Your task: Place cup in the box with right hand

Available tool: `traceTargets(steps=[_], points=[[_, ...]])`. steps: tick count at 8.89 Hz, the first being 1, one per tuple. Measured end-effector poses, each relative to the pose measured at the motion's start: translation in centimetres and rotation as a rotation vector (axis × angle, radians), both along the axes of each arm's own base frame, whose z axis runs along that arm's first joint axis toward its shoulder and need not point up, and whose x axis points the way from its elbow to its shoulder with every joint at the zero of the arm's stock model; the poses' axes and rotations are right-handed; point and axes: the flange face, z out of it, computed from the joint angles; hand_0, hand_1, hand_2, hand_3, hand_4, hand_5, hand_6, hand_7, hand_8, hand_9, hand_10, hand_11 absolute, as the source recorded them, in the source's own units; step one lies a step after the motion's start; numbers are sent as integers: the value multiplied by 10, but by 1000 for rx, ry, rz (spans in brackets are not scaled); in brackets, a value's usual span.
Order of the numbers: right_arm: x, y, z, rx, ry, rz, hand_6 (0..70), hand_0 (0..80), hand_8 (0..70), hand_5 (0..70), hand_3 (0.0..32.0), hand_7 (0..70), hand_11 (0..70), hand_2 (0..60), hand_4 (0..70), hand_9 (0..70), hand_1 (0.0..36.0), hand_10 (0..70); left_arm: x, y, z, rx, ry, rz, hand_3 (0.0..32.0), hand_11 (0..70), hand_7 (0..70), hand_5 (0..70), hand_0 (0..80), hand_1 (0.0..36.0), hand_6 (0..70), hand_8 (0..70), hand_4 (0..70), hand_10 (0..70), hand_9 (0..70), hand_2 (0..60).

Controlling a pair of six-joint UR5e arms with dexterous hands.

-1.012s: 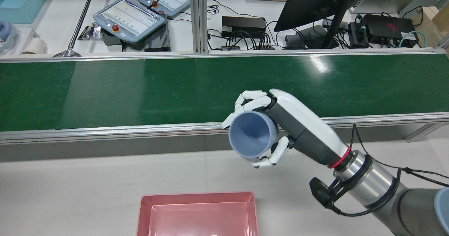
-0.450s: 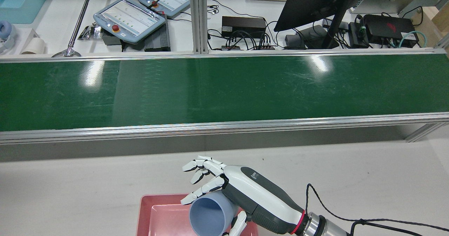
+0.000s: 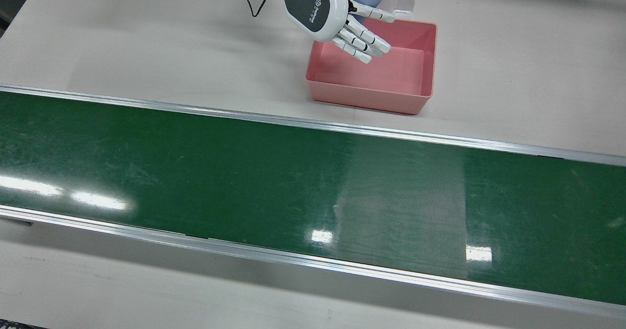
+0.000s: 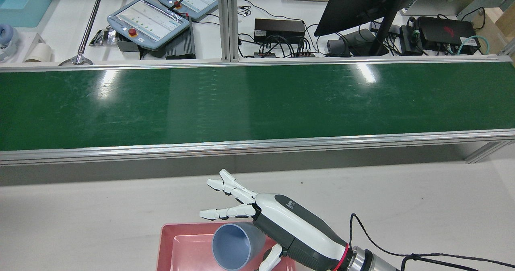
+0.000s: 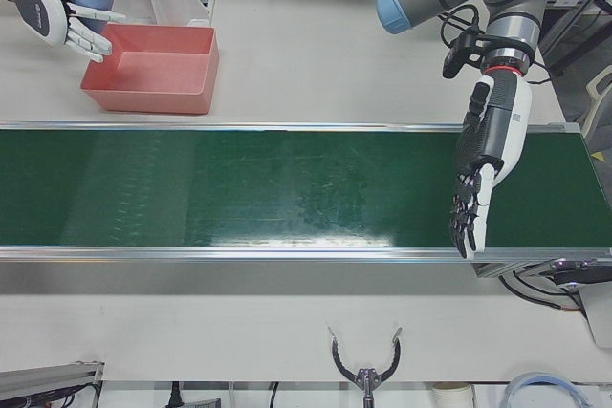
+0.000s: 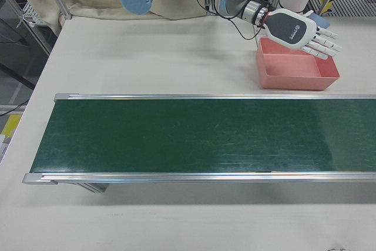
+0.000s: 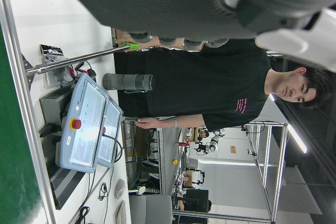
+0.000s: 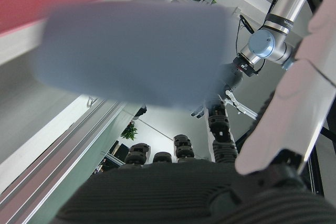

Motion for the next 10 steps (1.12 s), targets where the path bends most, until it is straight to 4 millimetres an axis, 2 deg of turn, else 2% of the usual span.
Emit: traceTargets(steps=[1,2,3,4,5,6,7,8,9,10], points=[[0,0,0,-2,-4,-3,37,467,0,37,0,92,81,97,154,5,98,46,0,0,0,0,0,0,0,0,0,0,0,0,0,0,0,0,0,0],[1,0,-1,-3,-6,-4,41,453,0,38,0,113,84,176,133,14,118,48,0,0,0,0,0,0,0,0,0,0,0,0,0,0,0,0,0,0],[1,0,-1,-4,-8,-5,74,453,22,43,0,268,118,221,155,86,132,72,0,0,0,0,0,0,0,0,0,0,0,0,0,0,0,0,0,0],[4,-2,-3,-3,-14,1,122,462,120,54,0,472,192,169,216,252,113,124,0,0,0,0,0,0,0,0,0,0,0,0,0,0,0,0,0,0],[16,-14,-8,-3,-32,26,143,460,157,55,0,571,218,160,259,317,103,144,0,0,0,0,0,0,0,0,0,0,0,0,0,0,0,0,0,0],[39,-40,-14,-5,-54,89,163,447,186,54,0,665,237,217,290,370,110,158,0,0,0,1,0,0,0,0,0,0,0,0,0,0,0,0,0,0],[74,-79,-17,-13,-76,185,170,454,199,52,0,700,248,160,347,394,91,167,0,0,0,0,0,0,0,0,0,0,0,0,0,0,0,0,0,0],[115,-121,-13,-32,-88,289,171,453,212,51,0,700,261,83,340,411,62,177,0,0,0,0,0,0,0,0,0,0,0,0,0,0,0,0,0,0],[160,-160,-1,-68,-77,393,164,412,205,47,0,671,251,214,274,399,83,170,0,0,0,0,0,1,0,0,0,0,0,0,0,0,0,0,0,0],[199,-195,26,-140,-53,466,115,439,101,31,0,476,142,70,299,229,53,95,0,0,0,0,0,1,0,0,0,0,0,0,0,0,0,0,0,0]])
